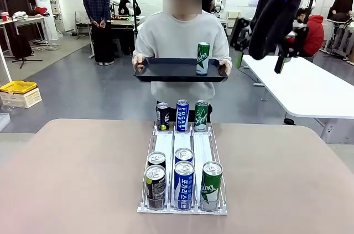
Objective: Retrieve and hand over the desired beverage to the person.
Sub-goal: Place the picked can on the Handle tray extended by the person.
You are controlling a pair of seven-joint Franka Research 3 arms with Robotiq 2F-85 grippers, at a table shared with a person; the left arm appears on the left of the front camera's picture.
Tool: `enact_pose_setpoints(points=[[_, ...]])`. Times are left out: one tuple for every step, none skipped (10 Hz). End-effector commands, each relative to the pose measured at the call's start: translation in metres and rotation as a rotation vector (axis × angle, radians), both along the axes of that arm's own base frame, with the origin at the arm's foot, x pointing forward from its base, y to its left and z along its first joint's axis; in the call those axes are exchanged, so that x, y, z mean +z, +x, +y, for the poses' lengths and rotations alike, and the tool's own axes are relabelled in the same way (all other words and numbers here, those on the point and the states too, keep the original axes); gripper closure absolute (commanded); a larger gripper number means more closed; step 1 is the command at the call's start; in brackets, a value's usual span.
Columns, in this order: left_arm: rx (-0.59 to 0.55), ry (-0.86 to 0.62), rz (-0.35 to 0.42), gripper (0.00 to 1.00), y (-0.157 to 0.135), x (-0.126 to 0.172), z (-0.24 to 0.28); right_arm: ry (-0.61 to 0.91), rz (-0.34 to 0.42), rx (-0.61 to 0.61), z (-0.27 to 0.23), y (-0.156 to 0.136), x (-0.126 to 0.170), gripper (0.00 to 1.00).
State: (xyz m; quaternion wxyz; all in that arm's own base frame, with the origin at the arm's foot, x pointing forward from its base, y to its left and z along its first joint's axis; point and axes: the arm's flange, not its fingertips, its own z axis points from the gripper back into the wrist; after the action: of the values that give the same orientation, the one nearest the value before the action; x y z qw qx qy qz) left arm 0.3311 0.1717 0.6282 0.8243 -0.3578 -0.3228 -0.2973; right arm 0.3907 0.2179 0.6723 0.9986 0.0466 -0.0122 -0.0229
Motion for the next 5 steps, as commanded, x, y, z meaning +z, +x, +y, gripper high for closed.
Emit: enact_pose_setpoints(points=[[-0.013,-0.011,-0.023,0.0,-0.001,0.001,0.001,0.064,0.006,0.009,-0.008,-0.002,-0.008,0.0],[-0.013,-0.011,-0.023,0.0,-0.001,0.001,0.001,0.059,0.008,0.014,-0.011,0.002,-0.006,0.0],[-0.013,-0.011,-0.023,0.0,-0.001,0.001,0.001,0.006,0.008,-0.002,-0.001,0.001,-0.008,0.0],[-0.013,-0.011,-0.023,0.0,-0.001,0.001,0.001,0.006,0.008,-0.002,-0.001,0.001,-0.008,0.0],[-0.013,-0.011,-0.023,0.0,-0.001,0.001,0.001,0.006,0.008,-0.002,-0.001,0.001,-0.008,0.0]])
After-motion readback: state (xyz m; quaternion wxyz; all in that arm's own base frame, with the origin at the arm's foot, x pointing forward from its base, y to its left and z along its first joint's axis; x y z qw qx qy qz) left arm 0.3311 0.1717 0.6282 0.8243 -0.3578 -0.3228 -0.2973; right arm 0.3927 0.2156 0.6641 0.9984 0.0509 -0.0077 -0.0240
